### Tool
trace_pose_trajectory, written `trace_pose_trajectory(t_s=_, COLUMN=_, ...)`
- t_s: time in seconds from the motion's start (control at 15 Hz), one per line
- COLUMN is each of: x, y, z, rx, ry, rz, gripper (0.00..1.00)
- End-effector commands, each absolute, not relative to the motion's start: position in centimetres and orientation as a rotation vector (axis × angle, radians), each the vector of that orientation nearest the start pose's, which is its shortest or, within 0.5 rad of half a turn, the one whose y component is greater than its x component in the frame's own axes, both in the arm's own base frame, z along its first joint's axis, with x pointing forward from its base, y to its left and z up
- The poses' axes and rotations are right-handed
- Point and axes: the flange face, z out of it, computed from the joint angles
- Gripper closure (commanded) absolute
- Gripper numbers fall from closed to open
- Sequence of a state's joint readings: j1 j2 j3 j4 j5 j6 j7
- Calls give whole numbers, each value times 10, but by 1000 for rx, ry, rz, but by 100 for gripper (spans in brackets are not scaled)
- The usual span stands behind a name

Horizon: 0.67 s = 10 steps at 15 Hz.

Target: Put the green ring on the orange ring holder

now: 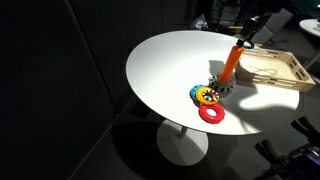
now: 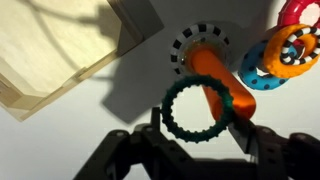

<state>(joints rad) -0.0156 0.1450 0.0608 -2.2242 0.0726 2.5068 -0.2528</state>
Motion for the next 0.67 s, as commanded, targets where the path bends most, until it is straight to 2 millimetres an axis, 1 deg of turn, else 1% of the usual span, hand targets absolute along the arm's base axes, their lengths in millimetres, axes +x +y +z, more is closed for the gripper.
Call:
trace_pose_trajectory(t_s=0.0, x=558, y=30, z=333, rx=-3027, ry=-373, rz=-215, gripper=56)
trace_pose_trajectory(t_s=0.33, x=559, y=41, z=330, rx=-2987, ry=-357, rz=-204, gripper=56)
trace_pose_trajectory(t_s=0.6, x=561, y=46, z=327, rx=-2995, ry=-353, rz=-179, gripper=56)
